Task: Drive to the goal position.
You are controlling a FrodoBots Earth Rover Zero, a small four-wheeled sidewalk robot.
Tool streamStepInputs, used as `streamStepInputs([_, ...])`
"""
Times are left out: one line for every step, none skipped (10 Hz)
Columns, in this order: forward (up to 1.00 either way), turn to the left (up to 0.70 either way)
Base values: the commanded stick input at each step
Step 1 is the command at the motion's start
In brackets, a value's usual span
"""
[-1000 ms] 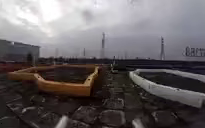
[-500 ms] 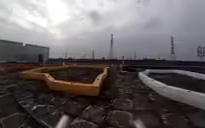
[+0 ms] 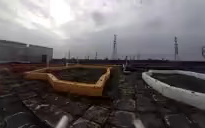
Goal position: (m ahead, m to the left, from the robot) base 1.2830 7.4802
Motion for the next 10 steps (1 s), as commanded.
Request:
streamStepInputs([0.00,0.70])
streamStepInputs([0.00,0.70])
streamStepInputs([0.00,0.70])
streamStepInputs([0.00,0.70])
streamStepInputs([0.00,0.70])
streamStepInputs([0.00,0.70])
streamStepInputs([0.00,0.70])
streamStepInputs([0.00,0.70])
streamStepInputs([0.00,0.70])
streamStepInputs([0.00,0.70])
